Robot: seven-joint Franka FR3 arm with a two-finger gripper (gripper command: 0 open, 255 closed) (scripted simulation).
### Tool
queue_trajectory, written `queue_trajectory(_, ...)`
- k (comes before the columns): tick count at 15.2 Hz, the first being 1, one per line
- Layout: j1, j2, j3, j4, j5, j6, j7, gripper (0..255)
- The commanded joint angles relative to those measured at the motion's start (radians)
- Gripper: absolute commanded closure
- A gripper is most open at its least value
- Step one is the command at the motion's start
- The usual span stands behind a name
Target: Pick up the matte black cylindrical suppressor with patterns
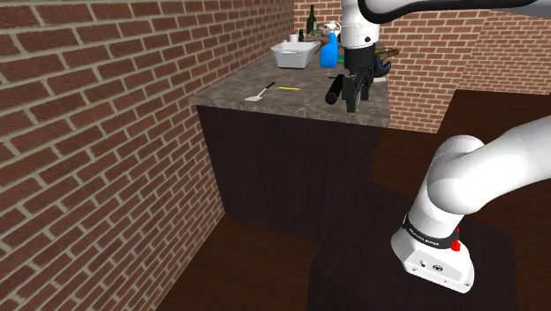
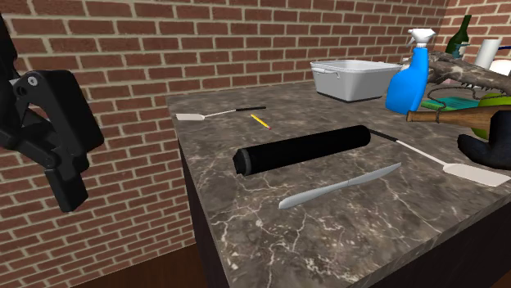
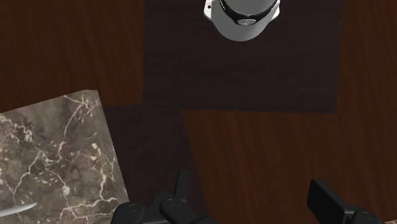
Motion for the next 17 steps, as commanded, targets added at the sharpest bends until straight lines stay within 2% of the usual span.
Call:
queue_trajectory(1,0.0,0.0,0.0,0.0,0.0,0.0,0.0,0)
queue_trajectory(9,-0.088,0.276,-0.057,0.157,-0.007,0.138,0.13,0)
queue_trajectory(17,-0.162,0.533,-0.13,0.362,0.009,0.212,0.239,0)
